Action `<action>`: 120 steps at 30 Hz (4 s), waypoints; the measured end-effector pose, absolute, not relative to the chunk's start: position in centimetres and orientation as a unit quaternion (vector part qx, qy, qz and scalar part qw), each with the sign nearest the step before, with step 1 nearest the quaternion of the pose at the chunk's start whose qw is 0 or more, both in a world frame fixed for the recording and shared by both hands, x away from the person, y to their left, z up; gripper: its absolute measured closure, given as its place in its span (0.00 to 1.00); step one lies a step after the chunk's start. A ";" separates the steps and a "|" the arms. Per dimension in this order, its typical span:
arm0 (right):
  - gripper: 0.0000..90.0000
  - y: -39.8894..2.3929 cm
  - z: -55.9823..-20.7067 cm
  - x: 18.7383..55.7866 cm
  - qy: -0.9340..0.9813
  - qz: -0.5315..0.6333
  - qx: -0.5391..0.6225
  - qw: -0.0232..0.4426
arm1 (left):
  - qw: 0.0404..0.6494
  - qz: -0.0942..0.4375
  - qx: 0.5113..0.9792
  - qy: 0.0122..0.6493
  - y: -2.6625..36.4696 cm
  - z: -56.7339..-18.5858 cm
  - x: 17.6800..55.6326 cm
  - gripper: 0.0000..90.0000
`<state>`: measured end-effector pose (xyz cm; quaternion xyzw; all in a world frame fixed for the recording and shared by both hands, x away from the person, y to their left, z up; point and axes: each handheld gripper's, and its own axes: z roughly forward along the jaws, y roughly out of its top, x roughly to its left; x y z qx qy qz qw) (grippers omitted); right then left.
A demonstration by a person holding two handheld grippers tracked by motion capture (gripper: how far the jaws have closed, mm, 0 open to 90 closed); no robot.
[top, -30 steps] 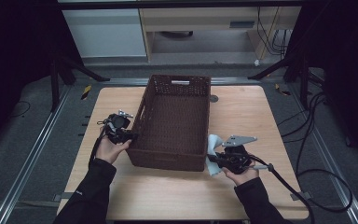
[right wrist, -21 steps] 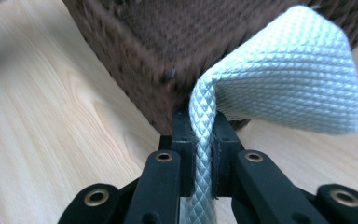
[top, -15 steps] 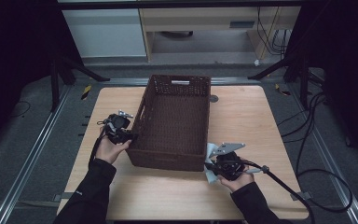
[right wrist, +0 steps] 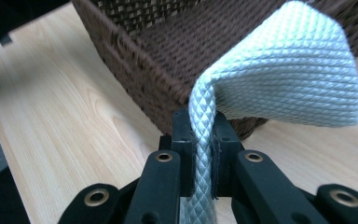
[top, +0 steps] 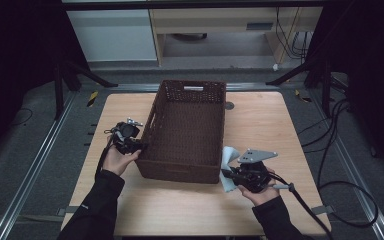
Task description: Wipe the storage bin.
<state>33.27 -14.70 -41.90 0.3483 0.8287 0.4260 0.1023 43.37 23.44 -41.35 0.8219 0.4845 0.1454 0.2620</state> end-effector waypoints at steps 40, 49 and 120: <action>0.92 -25.3 -45.4 37.0 0.780 0.343 0.500 0.155 | 0.261 0.146 0.821 0.487 23.4 -41.3 43.3 0.79; 0.92 -27.8 -46.5 37.5 0.769 0.329 0.527 0.149 | 0.260 0.147 0.821 0.487 23.4 -41.3 43.4 0.79; 0.69 -16.6 -38.0 39.1 0.788 0.423 0.421 0.149 | 0.247 0.123 0.835 0.477 21.7 -40.5 38.8 0.80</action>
